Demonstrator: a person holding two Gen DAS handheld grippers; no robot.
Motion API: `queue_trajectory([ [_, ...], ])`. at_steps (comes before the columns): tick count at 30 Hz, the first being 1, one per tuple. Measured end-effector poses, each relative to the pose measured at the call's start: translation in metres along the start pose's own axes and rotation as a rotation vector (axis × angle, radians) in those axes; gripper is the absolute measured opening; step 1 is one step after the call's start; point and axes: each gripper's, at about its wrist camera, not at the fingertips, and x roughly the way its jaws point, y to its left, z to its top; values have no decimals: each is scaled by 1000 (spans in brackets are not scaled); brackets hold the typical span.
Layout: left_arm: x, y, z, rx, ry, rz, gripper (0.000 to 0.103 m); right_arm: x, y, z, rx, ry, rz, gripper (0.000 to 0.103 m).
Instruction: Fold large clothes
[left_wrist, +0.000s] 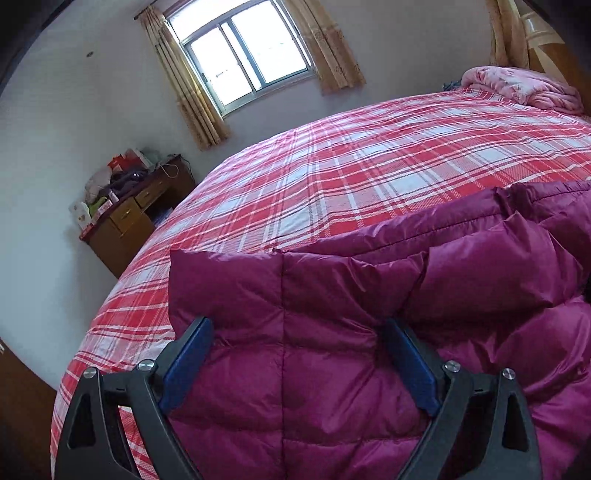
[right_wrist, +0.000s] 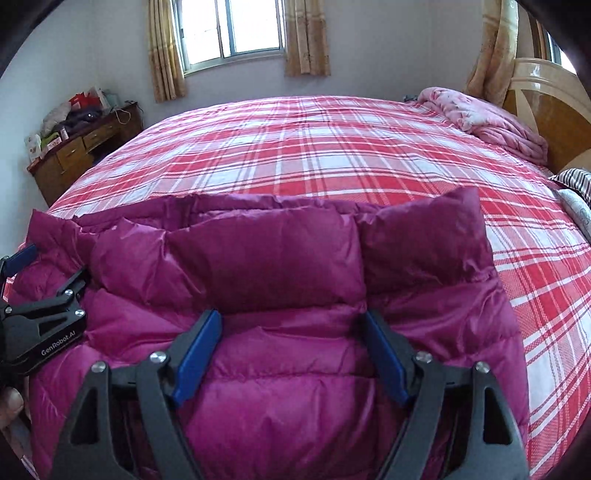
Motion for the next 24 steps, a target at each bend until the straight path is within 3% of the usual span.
queue_trajectory([
  [6, 10, 1, -2, -17, 39, -32, 98, 7, -1, -2, 10, 18, 3, 82],
  [24, 24, -4, -1, 8, 104, -22, 102, 23, 4, -2, -12, 91, -30, 87],
])
